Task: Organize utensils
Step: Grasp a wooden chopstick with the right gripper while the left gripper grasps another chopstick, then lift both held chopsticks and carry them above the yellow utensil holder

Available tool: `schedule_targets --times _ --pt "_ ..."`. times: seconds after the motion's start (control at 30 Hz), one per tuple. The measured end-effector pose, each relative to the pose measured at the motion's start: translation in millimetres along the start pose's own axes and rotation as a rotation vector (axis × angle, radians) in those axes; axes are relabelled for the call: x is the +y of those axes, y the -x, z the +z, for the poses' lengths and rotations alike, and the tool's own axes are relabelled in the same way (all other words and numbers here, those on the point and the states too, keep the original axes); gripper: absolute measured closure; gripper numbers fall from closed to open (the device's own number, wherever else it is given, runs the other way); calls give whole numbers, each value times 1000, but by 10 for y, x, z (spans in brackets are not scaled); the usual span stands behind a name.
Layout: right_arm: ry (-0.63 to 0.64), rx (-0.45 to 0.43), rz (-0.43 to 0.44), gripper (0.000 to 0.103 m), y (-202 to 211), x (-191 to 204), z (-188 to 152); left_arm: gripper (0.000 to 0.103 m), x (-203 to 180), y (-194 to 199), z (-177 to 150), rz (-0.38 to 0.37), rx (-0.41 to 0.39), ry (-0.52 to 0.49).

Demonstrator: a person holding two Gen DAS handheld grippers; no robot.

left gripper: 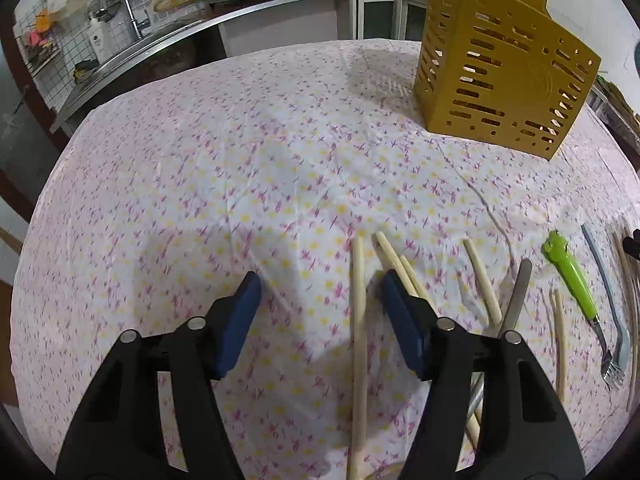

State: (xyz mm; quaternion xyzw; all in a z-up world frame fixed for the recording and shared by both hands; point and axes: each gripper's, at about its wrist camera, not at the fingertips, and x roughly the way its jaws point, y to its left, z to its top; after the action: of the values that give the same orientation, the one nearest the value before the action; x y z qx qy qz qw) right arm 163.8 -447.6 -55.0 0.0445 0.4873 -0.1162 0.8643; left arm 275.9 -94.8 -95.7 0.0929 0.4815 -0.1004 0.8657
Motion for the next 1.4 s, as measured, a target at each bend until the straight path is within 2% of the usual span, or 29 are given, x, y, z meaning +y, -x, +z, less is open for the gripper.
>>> schedule_targets --times 0.17,0.23,0.33,0.37,0.43,0.5,0.53,0.87,1.03,1.4 --pt "-8 6 20 72 -52 53 56 42 -19 -98 123 13 15 -4" --pt "6 10 22 81 -53 79 71 45 -16 -109 131 8 21 -4" --pt "15 18 29 89 -21 121 69 61 -42 -91 146 -3 29 -20" --pt "16 20 33 91 -14 130 68 72 -83 -76 142 1 30 -33" --pt "13 22 38 95 -8 132 68 87 -139 -49 120 -10 33 -40" --pt "4 26 42 97 6 130 73 97 -136 -32 105 -20 34 -39" --pt "2 27 44 97 13 139 100 98 -121 -24 105 -28 35 -32" --pt "-39 18 84 98 78 -6 127 99 12 221 81 -108 -7 18" --pt "-36 -11 89 98 207 5 134 99 4 393 75 -105 -50 15" --pt "-45 -84 105 98 489 -38 235 99 130 570 157 -109 -94 43"
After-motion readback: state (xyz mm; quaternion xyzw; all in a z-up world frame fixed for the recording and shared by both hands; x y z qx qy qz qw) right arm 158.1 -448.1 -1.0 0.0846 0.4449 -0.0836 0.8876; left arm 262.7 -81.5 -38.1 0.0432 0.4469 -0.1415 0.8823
